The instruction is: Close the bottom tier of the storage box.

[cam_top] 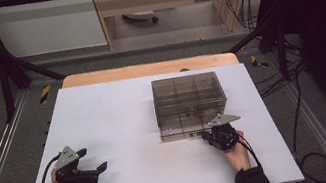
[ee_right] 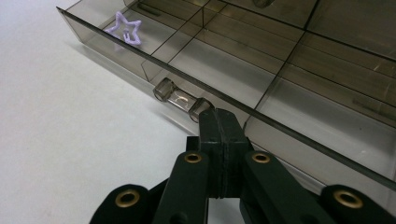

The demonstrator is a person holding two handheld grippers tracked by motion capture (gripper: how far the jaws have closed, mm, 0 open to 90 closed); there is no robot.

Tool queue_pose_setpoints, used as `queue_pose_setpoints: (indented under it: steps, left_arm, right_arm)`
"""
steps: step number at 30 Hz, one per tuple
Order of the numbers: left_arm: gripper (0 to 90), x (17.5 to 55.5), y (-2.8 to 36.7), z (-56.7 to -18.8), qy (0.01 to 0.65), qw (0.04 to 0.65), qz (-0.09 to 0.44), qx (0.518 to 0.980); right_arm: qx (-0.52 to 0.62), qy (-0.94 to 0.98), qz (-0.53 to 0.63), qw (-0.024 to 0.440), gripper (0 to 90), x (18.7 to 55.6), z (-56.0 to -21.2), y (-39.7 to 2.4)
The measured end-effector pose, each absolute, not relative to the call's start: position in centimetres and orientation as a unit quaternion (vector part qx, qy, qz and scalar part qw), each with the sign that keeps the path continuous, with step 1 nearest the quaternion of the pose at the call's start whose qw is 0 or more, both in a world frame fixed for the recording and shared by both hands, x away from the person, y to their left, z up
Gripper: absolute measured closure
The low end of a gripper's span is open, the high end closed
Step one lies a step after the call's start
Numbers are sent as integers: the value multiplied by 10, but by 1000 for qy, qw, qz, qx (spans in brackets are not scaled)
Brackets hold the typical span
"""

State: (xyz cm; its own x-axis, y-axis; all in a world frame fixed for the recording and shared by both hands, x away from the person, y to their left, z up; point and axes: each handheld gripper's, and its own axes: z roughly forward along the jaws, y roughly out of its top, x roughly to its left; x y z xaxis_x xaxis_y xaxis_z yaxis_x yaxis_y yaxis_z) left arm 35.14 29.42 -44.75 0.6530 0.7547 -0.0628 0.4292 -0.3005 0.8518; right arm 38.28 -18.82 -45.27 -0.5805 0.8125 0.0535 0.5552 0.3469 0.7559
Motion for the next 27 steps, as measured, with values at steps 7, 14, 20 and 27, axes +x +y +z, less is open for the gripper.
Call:
queue_pose_setpoints:
  steps: [7, 14, 20, 27]
  left_arm:
    - [27, 351, 294, -447, 377, 456, 179, 786]
    - [28, 351, 294, -447, 376, 456, 179, 786]
    - [28, 351, 294, -447, 376, 456, 179, 786]
    - [28, 351, 294, -447, 376, 456, 179, 786]
  right_arm:
    - [426, 803, 381, 169, 900, 384, -453, -189]
    - [426, 802, 382, 170, 900, 385, -453, -189]
    - [428, 801, 381, 171, 900, 387, -453, -190]
    - [430, 800, 381, 171, 900, 389, -453, -190]
